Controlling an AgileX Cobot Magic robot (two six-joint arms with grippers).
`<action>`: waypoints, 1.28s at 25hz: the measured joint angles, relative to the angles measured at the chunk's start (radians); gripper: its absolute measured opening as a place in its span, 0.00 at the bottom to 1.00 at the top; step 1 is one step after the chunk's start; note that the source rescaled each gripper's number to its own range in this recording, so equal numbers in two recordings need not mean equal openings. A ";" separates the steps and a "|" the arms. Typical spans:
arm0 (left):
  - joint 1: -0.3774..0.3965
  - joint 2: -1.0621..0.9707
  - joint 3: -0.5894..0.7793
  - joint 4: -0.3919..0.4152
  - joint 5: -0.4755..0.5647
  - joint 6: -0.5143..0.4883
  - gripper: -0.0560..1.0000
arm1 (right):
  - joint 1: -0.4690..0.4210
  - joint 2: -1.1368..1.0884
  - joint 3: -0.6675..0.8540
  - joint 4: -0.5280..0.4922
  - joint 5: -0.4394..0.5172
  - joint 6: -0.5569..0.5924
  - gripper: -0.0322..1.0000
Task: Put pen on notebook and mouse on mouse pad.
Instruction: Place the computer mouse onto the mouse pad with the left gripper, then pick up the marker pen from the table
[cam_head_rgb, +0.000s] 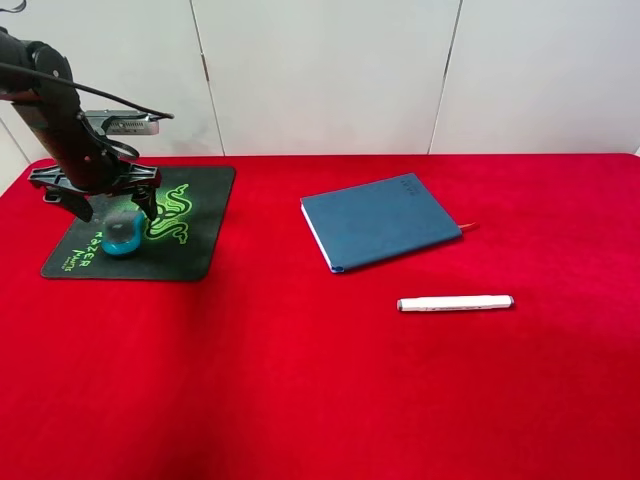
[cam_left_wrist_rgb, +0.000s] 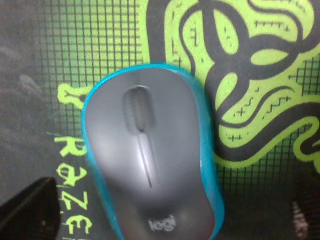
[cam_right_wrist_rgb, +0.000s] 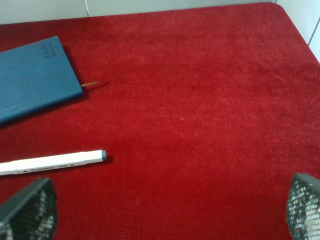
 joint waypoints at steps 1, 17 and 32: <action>0.000 0.000 0.000 0.000 0.000 0.000 0.93 | 0.000 0.000 0.000 0.000 0.000 0.000 1.00; 0.000 -0.098 0.000 0.000 0.127 -0.002 1.00 | 0.000 0.000 0.000 0.000 0.000 0.000 1.00; -0.002 -0.566 0.000 -0.003 0.434 -0.005 1.00 | 0.000 0.000 0.000 0.000 0.000 0.000 1.00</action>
